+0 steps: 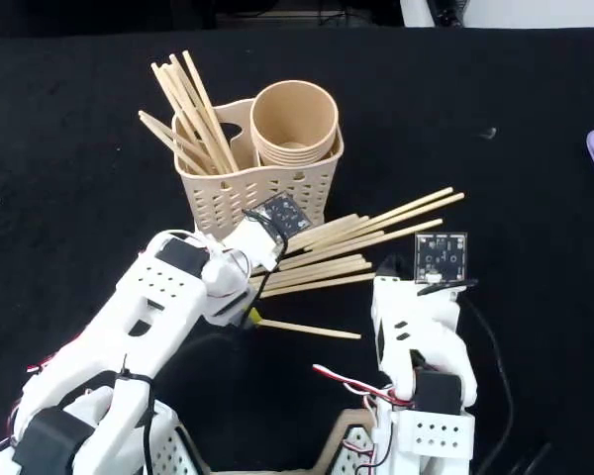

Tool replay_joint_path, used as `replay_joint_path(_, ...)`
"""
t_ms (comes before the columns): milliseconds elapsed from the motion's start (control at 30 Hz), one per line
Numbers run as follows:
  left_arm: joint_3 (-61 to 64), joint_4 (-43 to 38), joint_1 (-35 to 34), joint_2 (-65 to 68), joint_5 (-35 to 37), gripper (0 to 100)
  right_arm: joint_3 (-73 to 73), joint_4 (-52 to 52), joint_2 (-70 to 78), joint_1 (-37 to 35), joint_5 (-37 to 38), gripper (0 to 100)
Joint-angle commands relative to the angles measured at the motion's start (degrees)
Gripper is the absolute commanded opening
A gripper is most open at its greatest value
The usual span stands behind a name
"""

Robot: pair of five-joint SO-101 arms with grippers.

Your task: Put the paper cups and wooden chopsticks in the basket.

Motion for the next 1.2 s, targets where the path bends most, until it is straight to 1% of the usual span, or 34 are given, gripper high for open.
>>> replay_joint_path(0, -0.6, -0.9, -0.3, 0.1, 0.3, 30, -0.1, 0.4, -5.0, 0.9, -0.3, 1.2)
replay_joint_path(133, 0.1, -3.3, -0.4, 0.1, 0.4, 30, -0.1, 0.4, -5.0, 0.9, -0.3, 1.2)
replay_joint_path(300, 3.2, -9.9, -2.9, 0.1, 0.7, 30, -0.1, 0.4, -5.0, 0.9, -0.3, 1.2)
replay_joint_path(600, 5.9, -11.0, -3.7, 0.1, 0.4, 30, -0.1, 0.4, -5.0, 0.9, -0.3, 1.2)
replay_joint_path(767, 6.6, -13.9, -3.8, 0.4, 0.6, 30, -0.1, 0.4, -5.0, 0.9, -0.3, 1.2)
replay_joint_path(967, 5.7, -16.4, -4.4, 7.9, 0.6, 30, -0.1, 0.4, -4.9, 0.9, -0.3, 1.2)
replay_joint_path(1167, 3.6, -15.8, -4.2, 11.3, 0.4, 30, -0.1, 0.4, -4.9, 0.9, -0.3, 1.2)
